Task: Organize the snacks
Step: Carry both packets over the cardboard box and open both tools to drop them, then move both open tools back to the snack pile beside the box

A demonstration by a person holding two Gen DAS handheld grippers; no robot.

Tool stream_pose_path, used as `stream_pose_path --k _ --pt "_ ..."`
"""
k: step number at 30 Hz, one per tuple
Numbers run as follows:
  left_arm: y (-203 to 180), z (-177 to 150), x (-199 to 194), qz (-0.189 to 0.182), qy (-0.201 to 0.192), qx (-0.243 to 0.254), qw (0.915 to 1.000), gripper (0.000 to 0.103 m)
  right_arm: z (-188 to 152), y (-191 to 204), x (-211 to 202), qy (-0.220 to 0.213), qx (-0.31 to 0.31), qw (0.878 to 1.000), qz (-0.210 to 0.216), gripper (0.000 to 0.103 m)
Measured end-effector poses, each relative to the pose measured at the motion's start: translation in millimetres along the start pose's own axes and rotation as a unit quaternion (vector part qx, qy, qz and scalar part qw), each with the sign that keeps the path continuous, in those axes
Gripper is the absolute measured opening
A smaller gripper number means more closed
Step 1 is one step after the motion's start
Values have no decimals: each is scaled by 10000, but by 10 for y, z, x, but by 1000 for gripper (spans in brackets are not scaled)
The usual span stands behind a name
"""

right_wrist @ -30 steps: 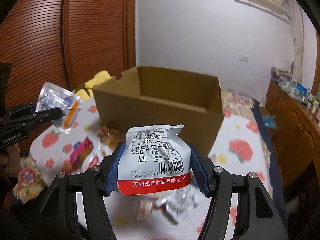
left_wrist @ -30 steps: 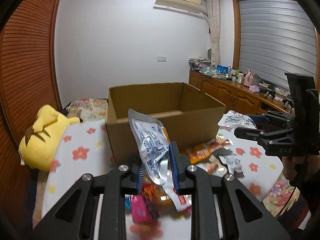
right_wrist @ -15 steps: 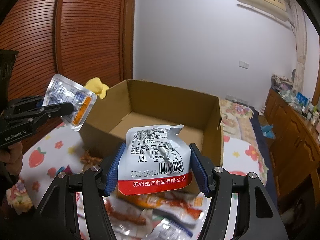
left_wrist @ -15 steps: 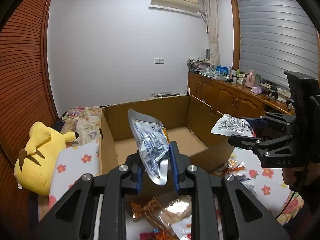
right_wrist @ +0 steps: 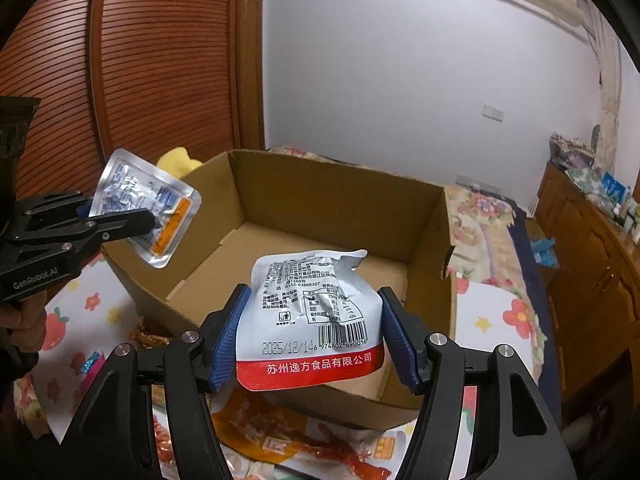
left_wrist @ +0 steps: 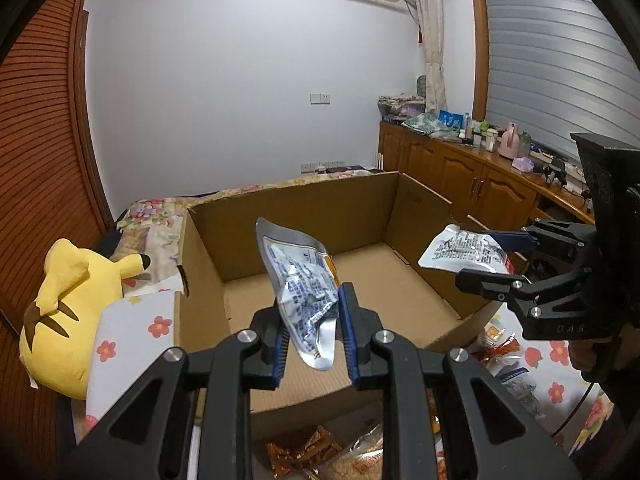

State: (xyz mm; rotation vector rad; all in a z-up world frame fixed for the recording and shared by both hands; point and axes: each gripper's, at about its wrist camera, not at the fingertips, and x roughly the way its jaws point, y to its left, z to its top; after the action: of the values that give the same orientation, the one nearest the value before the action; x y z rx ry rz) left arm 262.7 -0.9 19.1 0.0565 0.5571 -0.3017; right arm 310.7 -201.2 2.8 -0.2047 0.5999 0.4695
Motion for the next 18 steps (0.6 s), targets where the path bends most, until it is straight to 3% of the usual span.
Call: stream_pose_path --k 10,18 --pt "-45 69 171 -1 122 83 9999 21 -26 -95 162 162 90 9998 -91 72" --pt "-34 87 281 58 233 99 9997 21 -72 -112 31 87 183 9998 -60 73"
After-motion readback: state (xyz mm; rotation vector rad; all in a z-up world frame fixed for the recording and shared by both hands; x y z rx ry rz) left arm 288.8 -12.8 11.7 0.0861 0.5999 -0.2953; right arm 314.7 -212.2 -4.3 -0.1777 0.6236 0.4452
